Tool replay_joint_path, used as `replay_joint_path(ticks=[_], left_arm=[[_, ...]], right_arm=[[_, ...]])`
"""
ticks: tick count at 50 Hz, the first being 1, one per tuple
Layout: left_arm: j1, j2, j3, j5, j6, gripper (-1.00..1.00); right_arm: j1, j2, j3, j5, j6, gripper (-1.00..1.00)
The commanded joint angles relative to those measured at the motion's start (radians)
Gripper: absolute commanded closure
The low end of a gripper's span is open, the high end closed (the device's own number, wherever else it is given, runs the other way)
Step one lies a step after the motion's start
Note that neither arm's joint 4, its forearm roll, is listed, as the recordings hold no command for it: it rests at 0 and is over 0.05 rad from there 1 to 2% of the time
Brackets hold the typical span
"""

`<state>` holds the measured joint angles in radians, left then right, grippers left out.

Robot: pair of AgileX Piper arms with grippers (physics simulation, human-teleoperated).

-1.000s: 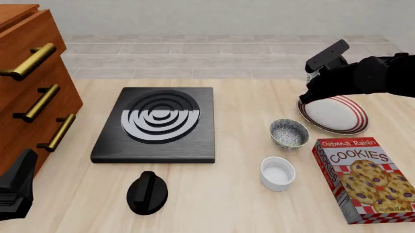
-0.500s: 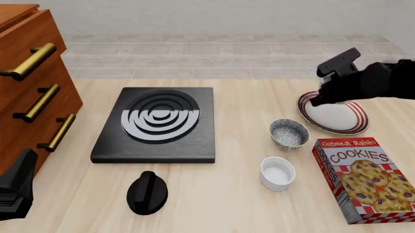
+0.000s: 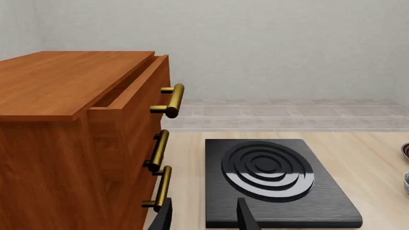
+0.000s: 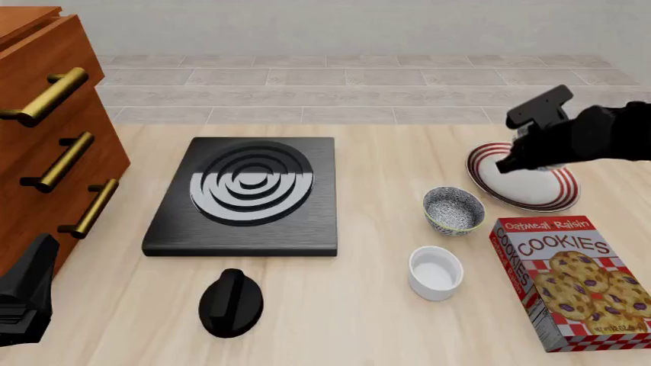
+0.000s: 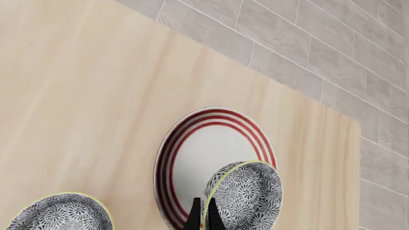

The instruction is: Pick the akita bowl from table center and place it on the plate.

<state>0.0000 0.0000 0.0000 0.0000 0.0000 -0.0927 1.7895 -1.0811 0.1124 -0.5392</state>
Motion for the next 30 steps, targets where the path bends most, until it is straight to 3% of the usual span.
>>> replay_joint_path(ticks=[1, 18, 30], left_arm=[[0.0, 0.0, 0.0, 0.0, 0.0, -1.0], [0.0, 0.0, 0.0, 0.0, 0.0, -1.0], [0.0, 0.0, 0.0, 0.0, 0.0, -1.0]], right_arm=[[-0.024, 0.033, -0.002, -0.025, -0.022, 1.0], [-0.006, 0.071, -0.018, -0.031, -0.004, 1.0], [-0.024, 0.115, -0.042, -0.042, -0.024, 1.0]])
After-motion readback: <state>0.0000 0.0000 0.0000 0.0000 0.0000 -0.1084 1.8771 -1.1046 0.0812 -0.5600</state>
